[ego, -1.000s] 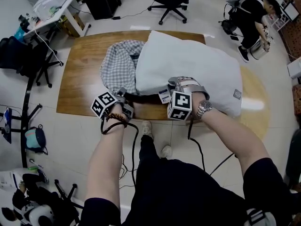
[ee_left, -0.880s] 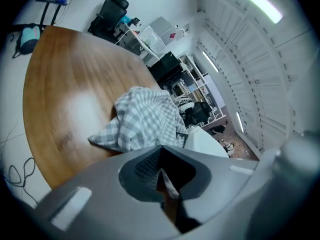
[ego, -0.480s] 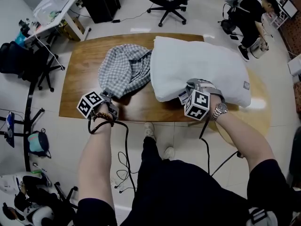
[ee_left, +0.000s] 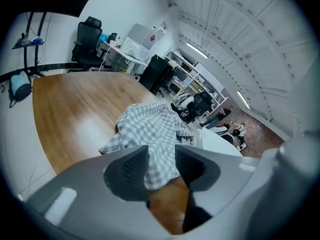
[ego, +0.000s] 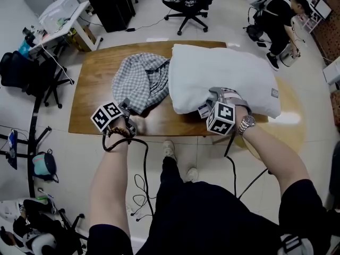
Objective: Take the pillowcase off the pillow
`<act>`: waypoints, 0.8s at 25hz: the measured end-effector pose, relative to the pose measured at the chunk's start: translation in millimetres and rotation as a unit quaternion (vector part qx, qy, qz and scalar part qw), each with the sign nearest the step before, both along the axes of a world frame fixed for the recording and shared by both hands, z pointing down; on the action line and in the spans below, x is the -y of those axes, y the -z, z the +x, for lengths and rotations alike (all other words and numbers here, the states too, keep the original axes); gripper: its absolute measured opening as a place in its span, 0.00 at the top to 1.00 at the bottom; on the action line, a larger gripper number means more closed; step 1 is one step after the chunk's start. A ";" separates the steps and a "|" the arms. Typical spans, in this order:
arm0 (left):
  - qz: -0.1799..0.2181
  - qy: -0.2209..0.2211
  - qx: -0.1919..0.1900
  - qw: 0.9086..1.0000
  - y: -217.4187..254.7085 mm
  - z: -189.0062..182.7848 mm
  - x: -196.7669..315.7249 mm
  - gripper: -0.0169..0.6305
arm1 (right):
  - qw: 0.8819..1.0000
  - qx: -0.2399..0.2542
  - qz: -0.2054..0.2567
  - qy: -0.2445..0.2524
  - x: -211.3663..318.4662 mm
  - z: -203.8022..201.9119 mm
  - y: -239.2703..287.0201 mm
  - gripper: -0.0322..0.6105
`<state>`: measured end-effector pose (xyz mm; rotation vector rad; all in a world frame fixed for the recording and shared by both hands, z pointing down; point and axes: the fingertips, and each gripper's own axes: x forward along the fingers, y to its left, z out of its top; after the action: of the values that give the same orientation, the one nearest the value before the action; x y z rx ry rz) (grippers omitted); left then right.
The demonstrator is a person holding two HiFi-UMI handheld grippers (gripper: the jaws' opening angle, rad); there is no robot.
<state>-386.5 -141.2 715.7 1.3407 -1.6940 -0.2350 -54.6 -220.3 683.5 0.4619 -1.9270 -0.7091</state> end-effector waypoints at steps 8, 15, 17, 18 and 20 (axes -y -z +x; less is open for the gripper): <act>0.014 -0.029 0.050 0.998 23.8 40.8 -39.3 0.71 | 1.000 0.018 0.011 0.000 -47.6 28.0 15.0 0.67; 0.060 -0.101 0.107 0.987 62.5 115.2 -59.9 0.71 | 0.997 0.076 0.016 -0.006 -77.3 53.7 34.4 0.67; 0.085 -0.129 0.119 0.981 79.2 143.1 -65.9 0.71 | 0.995 0.101 0.013 -0.010 -84.5 59.8 43.1 0.67; 0.098 -0.143 0.127 0.977 87.2 157.0 -69.4 0.72 | 0.993 0.115 0.011 -0.013 -88.8 62.4 47.0 0.67; 0.123 -0.172 0.152 0.966 104.1 182.4 -74.5 0.73 | 0.989 0.145 0.006 -0.017 -96.7 64.3 57.5 0.67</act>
<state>-204.1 -66.7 611.6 1.9105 -1.6796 -0.0367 9.7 -123.5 626.0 0.6331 -2.1796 -0.6602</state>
